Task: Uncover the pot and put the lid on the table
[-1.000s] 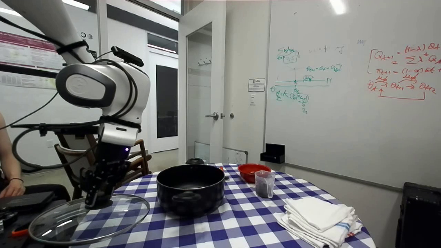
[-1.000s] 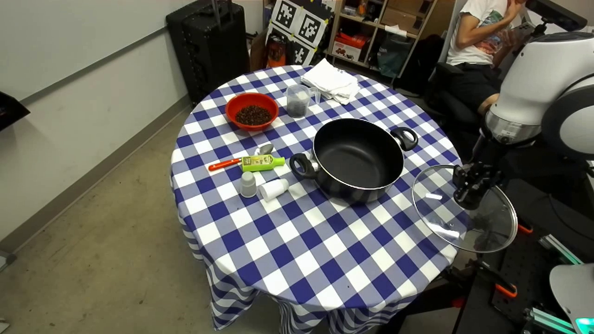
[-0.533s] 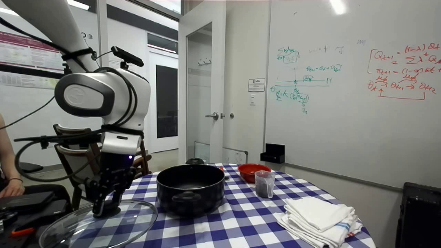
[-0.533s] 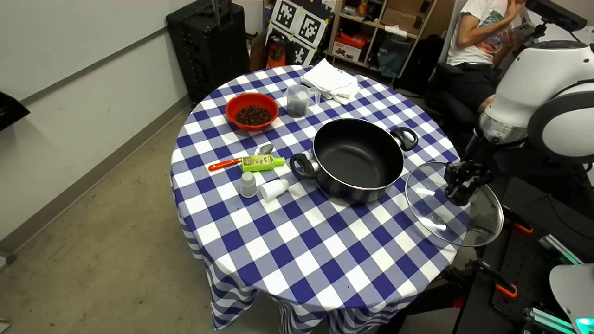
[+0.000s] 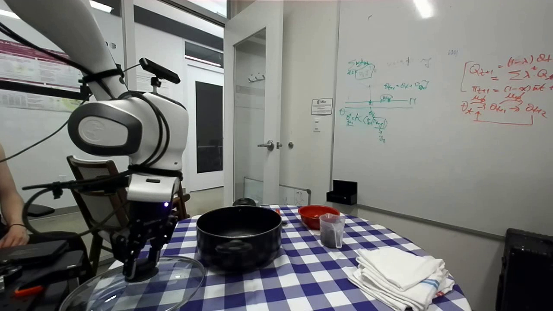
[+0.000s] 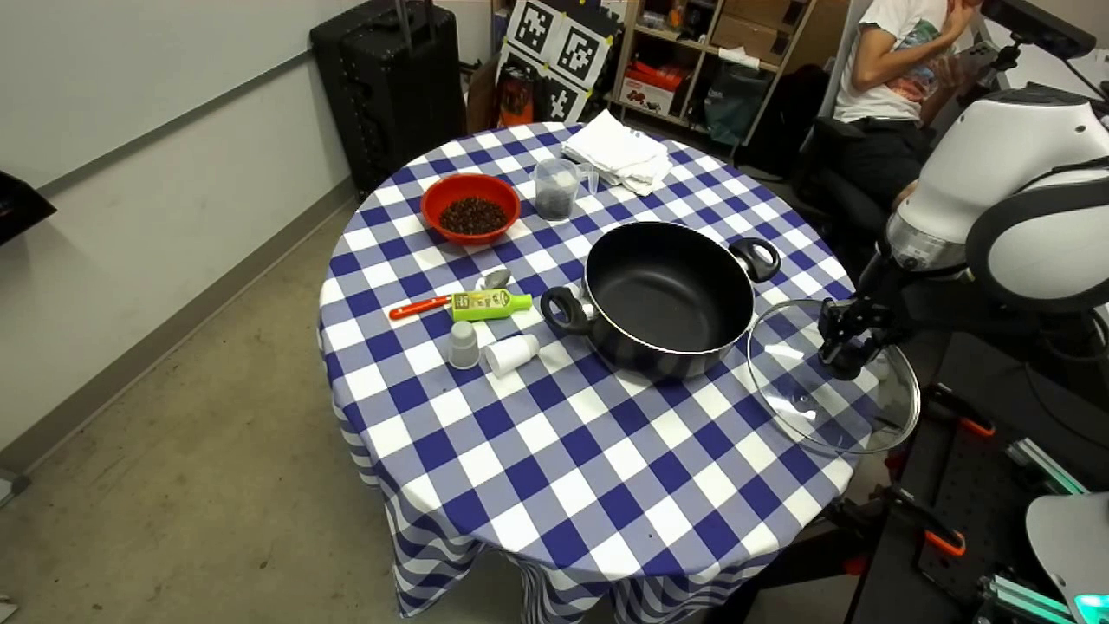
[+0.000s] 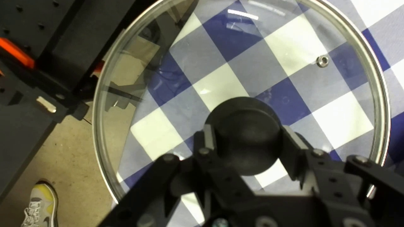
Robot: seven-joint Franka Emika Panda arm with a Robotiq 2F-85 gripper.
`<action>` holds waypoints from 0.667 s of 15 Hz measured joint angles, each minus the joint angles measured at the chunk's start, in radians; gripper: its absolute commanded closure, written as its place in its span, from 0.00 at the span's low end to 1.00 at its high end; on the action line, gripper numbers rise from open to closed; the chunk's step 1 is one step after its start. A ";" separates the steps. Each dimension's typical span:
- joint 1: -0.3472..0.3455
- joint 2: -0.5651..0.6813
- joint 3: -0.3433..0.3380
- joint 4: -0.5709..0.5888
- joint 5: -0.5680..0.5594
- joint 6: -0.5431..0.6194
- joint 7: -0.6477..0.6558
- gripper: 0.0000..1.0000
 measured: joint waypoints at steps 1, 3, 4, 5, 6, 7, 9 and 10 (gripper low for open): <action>0.001 0.007 0.000 0.000 0.013 0.018 0.000 0.75; 0.005 0.022 0.000 0.001 0.046 0.059 -0.001 0.75; 0.007 0.029 0.000 0.001 0.060 0.076 -0.001 0.75; 0.008 0.035 0.000 0.001 0.075 0.091 -0.001 0.75; 0.010 0.041 0.000 0.001 0.089 0.104 -0.003 0.75; 0.011 0.047 0.000 0.002 0.102 0.114 -0.005 0.75; 0.013 0.058 0.000 0.002 0.126 0.124 -0.009 0.75; 0.014 0.063 0.000 0.002 0.136 0.124 -0.010 0.75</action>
